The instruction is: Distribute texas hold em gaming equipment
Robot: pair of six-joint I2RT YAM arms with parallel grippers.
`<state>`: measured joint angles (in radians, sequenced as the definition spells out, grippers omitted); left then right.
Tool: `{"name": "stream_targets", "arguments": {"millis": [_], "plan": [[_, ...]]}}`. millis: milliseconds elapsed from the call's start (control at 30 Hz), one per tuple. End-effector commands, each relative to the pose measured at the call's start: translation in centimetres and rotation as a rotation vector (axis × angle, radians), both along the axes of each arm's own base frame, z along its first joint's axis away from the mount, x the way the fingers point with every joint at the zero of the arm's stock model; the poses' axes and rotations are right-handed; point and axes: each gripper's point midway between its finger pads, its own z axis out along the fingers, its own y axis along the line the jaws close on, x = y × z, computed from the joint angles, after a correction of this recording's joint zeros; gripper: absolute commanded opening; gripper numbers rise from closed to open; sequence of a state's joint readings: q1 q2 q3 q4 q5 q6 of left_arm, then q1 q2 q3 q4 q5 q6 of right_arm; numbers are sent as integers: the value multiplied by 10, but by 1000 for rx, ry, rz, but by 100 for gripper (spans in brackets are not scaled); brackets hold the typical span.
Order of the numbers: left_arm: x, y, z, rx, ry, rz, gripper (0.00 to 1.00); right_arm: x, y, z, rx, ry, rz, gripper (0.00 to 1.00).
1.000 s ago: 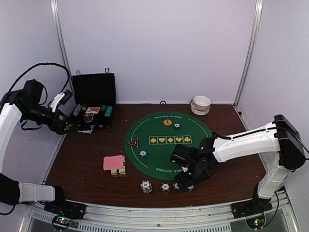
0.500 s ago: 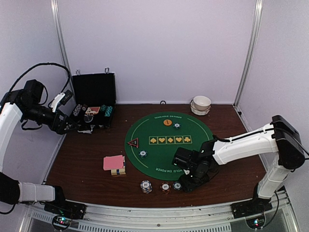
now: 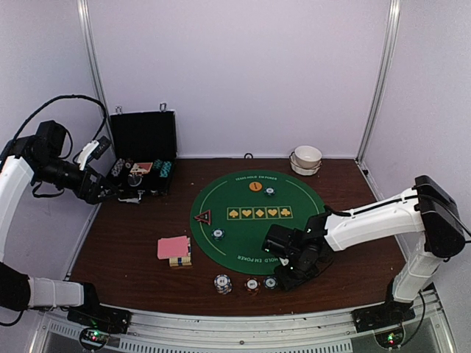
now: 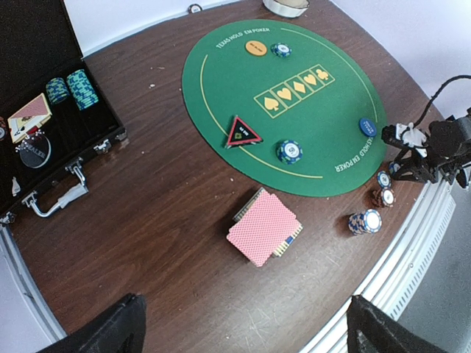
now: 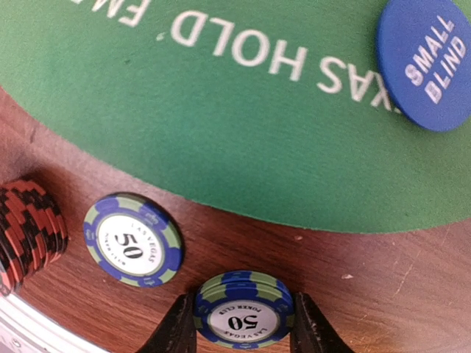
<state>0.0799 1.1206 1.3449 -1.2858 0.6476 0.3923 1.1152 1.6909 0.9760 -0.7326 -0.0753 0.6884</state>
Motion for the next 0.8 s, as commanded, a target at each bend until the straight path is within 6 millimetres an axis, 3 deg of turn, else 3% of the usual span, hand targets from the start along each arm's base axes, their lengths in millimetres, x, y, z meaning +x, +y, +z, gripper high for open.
{"name": "stream_targets", "arguments": {"millis": [0,167,367,600,767], "plan": [[0,1,10,-2,-30,2,98,-3,-10,-8,-45,6,1,26],[-1,0,10,-5,-28,0,98,2,-8,13,-28,-20,11,18],[-2,1,11,1,-34,2,98,22,-9,51,-4,-76,2,13],[-3,1,12,2,-37,1,98,82,-34,94,10,-178,-106,12],[-3,1,12,4,-37,2,98,127,-50,92,32,-210,-207,12]]}}
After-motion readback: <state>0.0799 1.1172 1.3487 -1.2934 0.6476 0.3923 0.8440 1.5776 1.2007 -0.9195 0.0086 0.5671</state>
